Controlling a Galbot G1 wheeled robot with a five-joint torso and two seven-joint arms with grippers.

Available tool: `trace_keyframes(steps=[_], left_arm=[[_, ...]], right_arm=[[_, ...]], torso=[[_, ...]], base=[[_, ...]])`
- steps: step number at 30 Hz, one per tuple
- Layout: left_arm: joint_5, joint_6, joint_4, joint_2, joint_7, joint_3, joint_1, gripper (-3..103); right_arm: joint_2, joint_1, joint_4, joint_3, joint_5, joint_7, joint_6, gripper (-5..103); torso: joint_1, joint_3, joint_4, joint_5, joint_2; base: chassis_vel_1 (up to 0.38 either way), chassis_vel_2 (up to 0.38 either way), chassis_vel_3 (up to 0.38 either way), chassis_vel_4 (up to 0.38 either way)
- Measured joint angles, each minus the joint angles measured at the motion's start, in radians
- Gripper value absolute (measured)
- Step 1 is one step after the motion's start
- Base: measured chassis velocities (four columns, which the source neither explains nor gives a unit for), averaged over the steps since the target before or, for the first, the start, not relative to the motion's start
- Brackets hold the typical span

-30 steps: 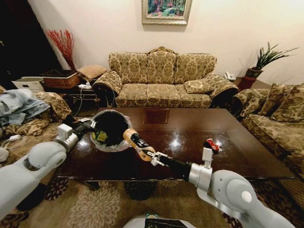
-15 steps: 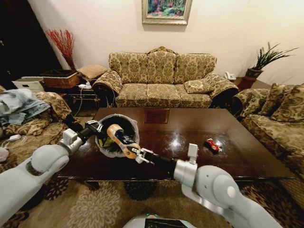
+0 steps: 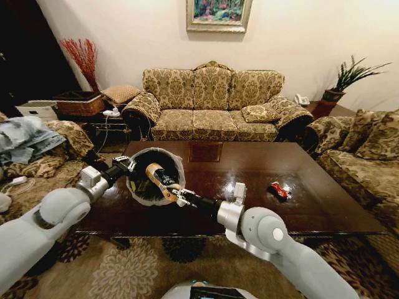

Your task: Move to the front of the table and place the trash on the table into the trash bin.

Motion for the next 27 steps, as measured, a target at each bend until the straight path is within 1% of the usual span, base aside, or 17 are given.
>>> trace_keyframes(steps=[4, 6, 7, 9, 10, 12, 13, 14, 17, 18, 19, 21, 22, 23, 24, 25, 27], left_arm=[[-0.009, 0.002, -0.007, 0.0, 0.004, 0.002, 0.001, 2], [-0.009, 0.002, -0.014, 0.0, 0.006, 0.002, 0.006, 2], [-0.009, 0.002, -0.015, 0.0, 0.007, 0.002, 0.007, 2], [-0.009, 0.002, -0.027, 0.001, 0.01, 0.002, 0.012, 2], [-0.009, 0.002, -0.027, 0.001, 0.01, 0.002, 0.012, 2], [-0.009, 0.005, -0.034, 0.005, 0.013, 0.001, 0.016, 2], [-0.009, 0.005, -0.034, 0.006, 0.013, 0.001, 0.017, 2], [-0.009, 0.007, -0.034, 0.007, 0.013, -0.001, 0.02, 2], [-0.009, 0.007, -0.035, 0.006, 0.013, -0.001, 0.025, 2], [-0.008, 0.007, -0.036, 0.004, 0.014, -0.001, 0.027, 2], [-0.008, 0.007, -0.036, 0.004, 0.014, -0.001, 0.027, 2], [-0.006, 0.007, -0.036, 0.002, 0.014, -0.001, 0.029, 2], [-0.006, 0.007, -0.035, 0.002, 0.015, -0.001, 0.029, 2], [-0.006, 0.007, -0.033, 0.002, 0.015, -0.001, 0.029, 2], [-0.006, 0.007, -0.033, 0.002, 0.015, -0.001, 0.029, 2], [-0.008, 0.007, -0.025, 0.003, 0.016, -0.001, 0.028, 2], [-0.028, 0.007, -0.001, 0.008, 0.013, -0.001, 0.018, 2]], right_arm=[[0.021, 0.016, -0.018, 0.009, 0.01, 0.004, 0.009, 35], [0.032, 0.03, -0.033, 0.008, 0.007, 0.001, 0.022, 32], [0.034, 0.033, -0.036, 0.007, 0.007, 0.0, 0.024, 34], [0.053, 0.055, -0.059, 0.002, -0.002, -0.007, 0.04, 44], [0.053, 0.055, -0.059, 0.002, -0.002, -0.007, 0.04, 44], [0.071, 0.073, -0.079, 0.002, -0.008, -0.012, 0.045, 56], [0.073, 0.076, -0.082, 0.002, -0.008, -0.013, 0.045, 56], [0.077, 0.082, -0.086, 0.004, -0.009, -0.018, 0.045, 66], [0.078, 0.084, -0.087, 0.007, -0.012, -0.021, 0.045, 66], [0.078, 0.083, -0.088, 0.008, -0.015, -0.027, 0.044, 78], [0.078, 0.083, -0.088, 0.008, -0.015, -0.027, 0.044, 78], [0.078, 0.079, -0.088, 0.014, -0.022, -0.042, 0.042, 83], [0.075, 0.066, -0.088, 0.024, -0.046, -0.082, 0.042, 93], [0.071, 0.055, -0.086, 0.033, -0.064, -0.111, 0.042, 97], [0.071, 0.055, -0.086, 0.033, -0.064, -0.111, 0.042, 97], [0.065, 0.039, -0.08, 0.051, -0.087, -0.152, 0.038, 97], [0.046, 0.001, -0.049, 0.108, -0.14, -0.279, 0.028, 100]], torso=[[0.0, 0.0, 0.0001, -0.0001, 0.0], [0.0, 0.0, 0.0001, -0.0001, 0.0], [0.0, 0.0, 0.0001, -0.0002, 0.0], [0.0, 0.0, 0.0002, -0.0001, 0.0], [0.0, 0.0, 0.0002, -0.0001, 0.0], [0.0, 0.0, 0.0001, -0.0001, 0.0], [0.0, 0.0, 0.0002, -0.0001, 0.0], [0.0, 0.0, 0.0002, 0.0, 0.0], [0.0, 0.0, 0.0002, -0.0001, 0.0], [0.0, 0.0, 0.0002, -0.0001, 0.0], [0.0, 0.0, 0.0002, -0.0001, 0.0], [0.0, 0.0, 0.0002, -0.0001, 0.0], [0.0, 0.0, 0.0003, -0.0001, 0.0], [0.0, 0.0, 0.0003, 0.0, 0.0], [0.0, 0.0, 0.0003, 0.0, 0.0], [0.0, 0.0, 0.0003, 0.0, 0.0], [0.0, 0.0, -0.0001, -0.0001, 0.0]], base=[[0.0, 0.0, 0.0, 0.0], [0.0, 0.0, 0.0, 0.0], [0.0, 0.0, 0.0, 0.0], [0.0, 0.0, 0.0, 0.0], [0.0, 0.0, 0.0, 0.0], [0.0, 0.0, 0.0, 0.0], [0.0, 0.0, 0.0, 0.0], [0.0, 0.0, 0.0, 0.0], [0.0, 0.0, 0.0, 0.0], [0.0, 0.0, 0.0, 0.0], [0.0, 0.0, 0.0, 0.0], [0.0, 0.0, 0.0, 0.0], [0.0, 0.0, 0.0, 0.0], [0.0, 0.0, 0.0, 0.0], [0.0, 0.0, 0.0, 0.0], [0.0, 0.0, 0.0, 0.0], [0.0, 0.0, 0.0, 0.0]])
